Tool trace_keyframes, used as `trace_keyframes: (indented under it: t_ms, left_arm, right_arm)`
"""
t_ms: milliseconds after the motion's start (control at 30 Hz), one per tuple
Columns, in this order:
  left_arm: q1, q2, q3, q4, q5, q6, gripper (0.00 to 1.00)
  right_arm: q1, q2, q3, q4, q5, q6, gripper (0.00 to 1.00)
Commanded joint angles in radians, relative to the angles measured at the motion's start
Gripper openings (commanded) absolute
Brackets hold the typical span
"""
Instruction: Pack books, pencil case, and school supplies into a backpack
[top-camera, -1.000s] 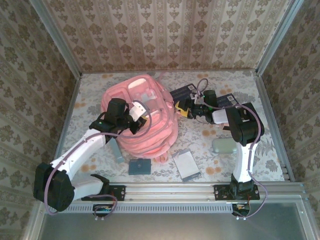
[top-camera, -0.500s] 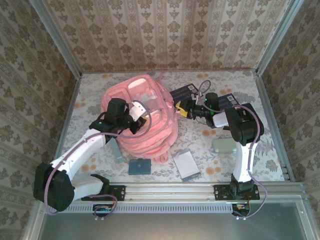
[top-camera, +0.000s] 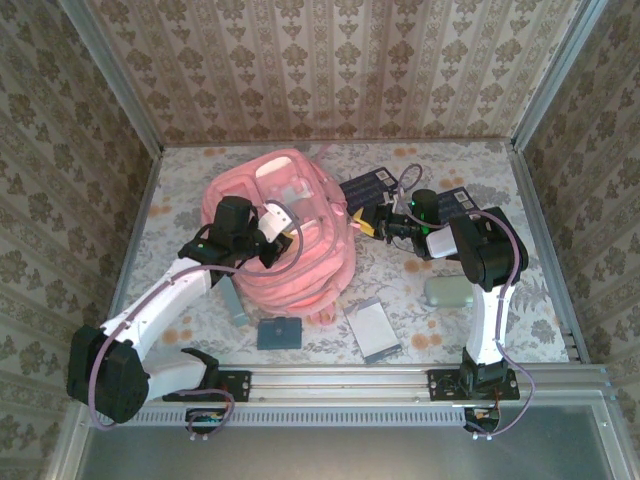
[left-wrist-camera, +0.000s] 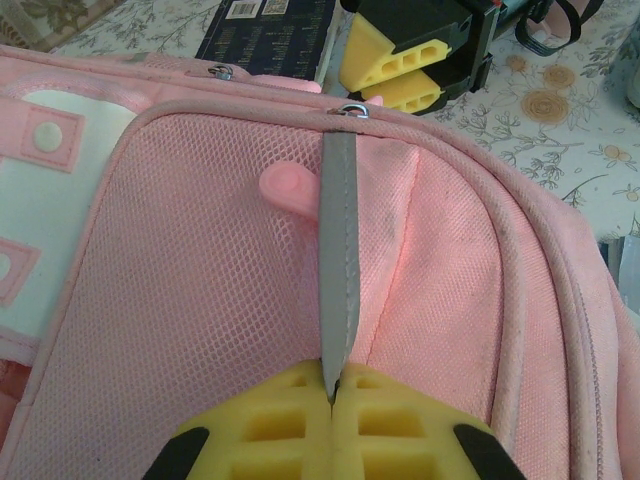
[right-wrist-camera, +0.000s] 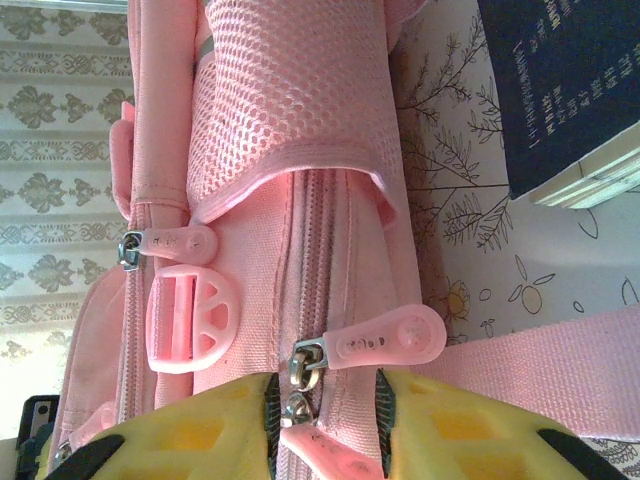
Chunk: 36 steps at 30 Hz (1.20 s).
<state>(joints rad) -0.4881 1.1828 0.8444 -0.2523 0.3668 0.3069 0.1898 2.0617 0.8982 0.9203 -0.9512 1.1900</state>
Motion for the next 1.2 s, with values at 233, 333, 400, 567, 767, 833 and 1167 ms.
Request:
trace_keyframes:
  t_ms: [233, 333, 400, 567, 767, 833, 1167]
  left_arm:
    - [0.015, -0.009, 0.001, 0.066, -0.026, -0.028, 0.00]
    - [0.015, -0.007, 0.002, 0.065, -0.023, -0.028, 0.00]
    - [0.014, -0.008, 0.001, 0.067, -0.022, -0.031, 0.00]
    - [0.014, -0.011, 0.001, 0.065, -0.020, -0.034, 0.00]
    - [0.014, -0.011, 0.001, 0.068, -0.020, -0.033, 0.00]
    - [0.014, -0.009, 0.000, 0.069, -0.018, -0.037, 0.00]
    - [0.014, 0.016, 0.009, 0.083, -0.028, -0.071, 0.00]
  right_arm:
    - [0.023, -0.065, -0.031, -0.093, -0.045, -0.138, 0.34]
    - [0.036, -0.099, -0.020, -0.198, -0.040, -0.235, 0.35]
    - [0.044, -0.119, -0.006, -0.275, -0.029, -0.304, 0.36]
    - [0.063, -0.147, 0.032, -0.430, -0.009, -0.432, 0.39]
    - [0.068, -0.143, 0.025, -0.438, -0.002, -0.442, 0.32]
    - [0.069, -0.143, 0.020, -0.424, -0.004, -0.431, 0.28]
    - [0.094, -0.248, 0.031, -0.611, 0.046, -0.541, 0.17]
